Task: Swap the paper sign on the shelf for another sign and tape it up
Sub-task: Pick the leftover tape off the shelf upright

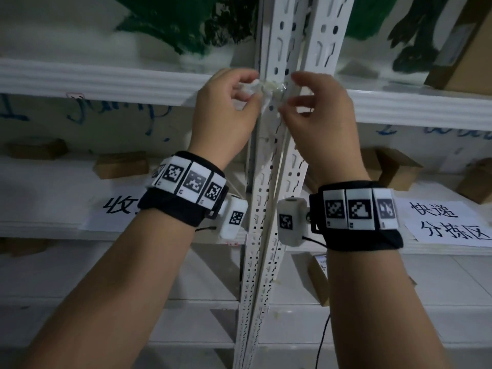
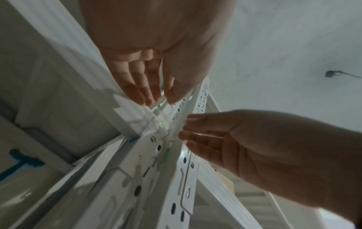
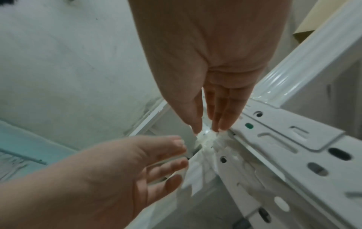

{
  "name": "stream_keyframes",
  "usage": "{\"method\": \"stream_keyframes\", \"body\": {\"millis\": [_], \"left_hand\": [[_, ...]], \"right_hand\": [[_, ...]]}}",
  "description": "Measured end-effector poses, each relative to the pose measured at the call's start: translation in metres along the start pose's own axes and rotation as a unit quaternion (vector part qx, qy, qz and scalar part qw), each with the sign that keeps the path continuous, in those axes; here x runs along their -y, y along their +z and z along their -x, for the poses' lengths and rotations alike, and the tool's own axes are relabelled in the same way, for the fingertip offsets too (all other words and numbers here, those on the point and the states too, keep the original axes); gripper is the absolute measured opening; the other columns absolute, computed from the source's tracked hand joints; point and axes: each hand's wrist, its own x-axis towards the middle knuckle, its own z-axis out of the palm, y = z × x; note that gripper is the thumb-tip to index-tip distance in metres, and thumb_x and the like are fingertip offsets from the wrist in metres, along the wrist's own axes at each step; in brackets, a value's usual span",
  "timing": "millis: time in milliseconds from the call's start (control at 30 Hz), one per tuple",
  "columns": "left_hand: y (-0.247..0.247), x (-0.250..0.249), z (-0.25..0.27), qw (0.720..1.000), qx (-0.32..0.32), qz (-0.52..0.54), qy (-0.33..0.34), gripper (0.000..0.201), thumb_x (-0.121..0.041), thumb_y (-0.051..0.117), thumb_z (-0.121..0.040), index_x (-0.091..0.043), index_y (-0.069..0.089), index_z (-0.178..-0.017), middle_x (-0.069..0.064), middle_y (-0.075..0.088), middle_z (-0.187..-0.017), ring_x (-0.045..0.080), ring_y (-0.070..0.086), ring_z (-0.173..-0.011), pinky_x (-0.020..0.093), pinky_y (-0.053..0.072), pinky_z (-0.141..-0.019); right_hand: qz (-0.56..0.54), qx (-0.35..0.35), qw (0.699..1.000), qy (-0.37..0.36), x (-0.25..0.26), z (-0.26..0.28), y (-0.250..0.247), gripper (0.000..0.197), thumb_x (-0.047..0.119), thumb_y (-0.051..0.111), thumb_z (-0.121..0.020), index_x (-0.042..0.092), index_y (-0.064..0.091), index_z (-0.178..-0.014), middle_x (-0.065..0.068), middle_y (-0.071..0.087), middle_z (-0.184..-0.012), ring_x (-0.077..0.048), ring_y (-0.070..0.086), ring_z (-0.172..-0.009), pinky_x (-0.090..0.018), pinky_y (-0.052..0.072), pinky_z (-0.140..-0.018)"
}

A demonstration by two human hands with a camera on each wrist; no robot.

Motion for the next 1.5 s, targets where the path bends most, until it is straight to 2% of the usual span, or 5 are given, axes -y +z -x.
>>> {"method": "stream_keyframes", "body": {"millis": [400,633,800,1067,1500], "left_hand": [[0.031,0.022,-0.034,0.999,0.006,-0.032,0.019,0.014,-0.012,0.072,-0.093,-0.017,0.083,-0.100,-0.011,0.066,-0.104,0.018,0.073,-0.099,0.045,0.065,-0.085],[0.008,0.014,0.012,0.980,0.134,-0.143,0.033,0.015,-0.017,0.077,-0.095,-0.025,0.077,-0.083,-0.007,0.039,-0.170,0.016,0.048,-0.150,0.029,0.043,-0.120],[-0.004,0.004,0.034,0.998,0.052,0.034,-0.030,0.008,-0.021,0.087,-0.088,-0.020,0.083,-0.095,-0.010,0.080,-0.096,0.003,0.076,-0.088,0.028,0.064,-0.087],[-0.007,-0.009,0.056,0.969,0.097,0.187,-0.128,0.016,-0.002,0.083,-0.091,0.000,0.077,-0.106,0.013,0.081,-0.099,0.020,0.082,-0.088,0.027,0.067,-0.076],[-0.031,0.014,0.078,0.982,0.090,0.006,-0.167,0.037,-0.044,0.084,-0.089,-0.010,0.073,-0.084,-0.003,0.081,-0.076,0.021,0.080,-0.074,0.043,0.067,-0.080]], "right_hand": [[0.090,-0.016,0.996,0.006,0.010,-0.034,0.032,0.035,0.013,0.058,-0.093,0.014,0.084,-0.116,-0.012,0.079,-0.114,-0.031,0.076,-0.102,-0.050,0.063,-0.091],[0.031,0.078,0.994,0.067,-0.013,0.008,0.011,0.013,0.019,0.081,-0.099,0.019,0.087,-0.110,0.002,0.084,-0.098,-0.009,0.077,-0.091,-0.031,0.065,-0.091],[-0.056,0.065,0.993,0.075,-0.027,0.039,0.004,0.012,0.023,0.090,-0.092,0.023,0.084,-0.103,0.011,0.082,-0.089,-0.001,0.079,-0.084,-0.022,0.065,-0.084],[-0.113,0.031,0.992,0.052,-0.028,0.055,-0.002,0.030,0.022,0.100,-0.078,0.015,0.082,-0.102,0.002,0.084,-0.094,-0.018,0.082,-0.085,-0.043,0.070,-0.083],[-0.012,0.186,0.980,0.066,-0.027,0.082,-0.007,0.035,0.049,0.077,-0.099,0.023,0.079,-0.076,0.003,0.075,-0.068,0.001,0.060,-0.055,-0.008,0.043,-0.053]]}}
